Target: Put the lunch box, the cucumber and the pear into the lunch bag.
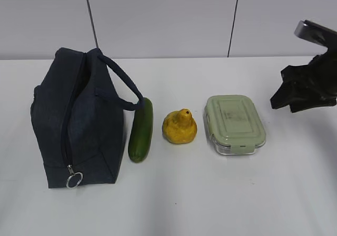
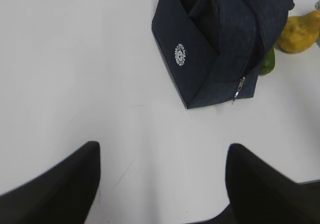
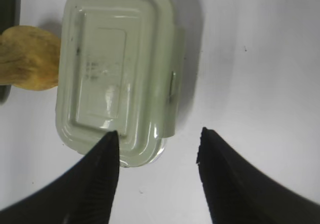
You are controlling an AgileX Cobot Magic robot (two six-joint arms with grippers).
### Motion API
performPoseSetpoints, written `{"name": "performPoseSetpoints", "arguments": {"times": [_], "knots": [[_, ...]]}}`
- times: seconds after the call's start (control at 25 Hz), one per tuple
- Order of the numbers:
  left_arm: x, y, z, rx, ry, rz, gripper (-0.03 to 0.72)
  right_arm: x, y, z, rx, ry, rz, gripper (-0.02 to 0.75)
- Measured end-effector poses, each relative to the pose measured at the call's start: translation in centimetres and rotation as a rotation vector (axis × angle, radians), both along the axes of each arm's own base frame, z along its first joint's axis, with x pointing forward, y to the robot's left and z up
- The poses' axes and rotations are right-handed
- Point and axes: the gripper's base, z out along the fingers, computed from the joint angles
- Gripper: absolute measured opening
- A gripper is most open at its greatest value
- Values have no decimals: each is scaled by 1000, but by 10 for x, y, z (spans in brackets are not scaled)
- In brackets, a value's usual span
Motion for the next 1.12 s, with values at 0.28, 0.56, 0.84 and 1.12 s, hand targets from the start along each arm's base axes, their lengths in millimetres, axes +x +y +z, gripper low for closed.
{"name": "performPoseSetpoints", "arguments": {"times": [0.28,0.56,0.84,1.12], "knots": [[0,0,0,0,0,0,466,6,4,-13,39,-1,67,426],[0,0,0,0,0,0,466,19,7,-40,76,43,133,523],[0,0,0,0,0,0,466,44,7,-43,101,40,199,536],[0,0,0,0,0,0,466,57,8,-50,137,78,208,537]]}}
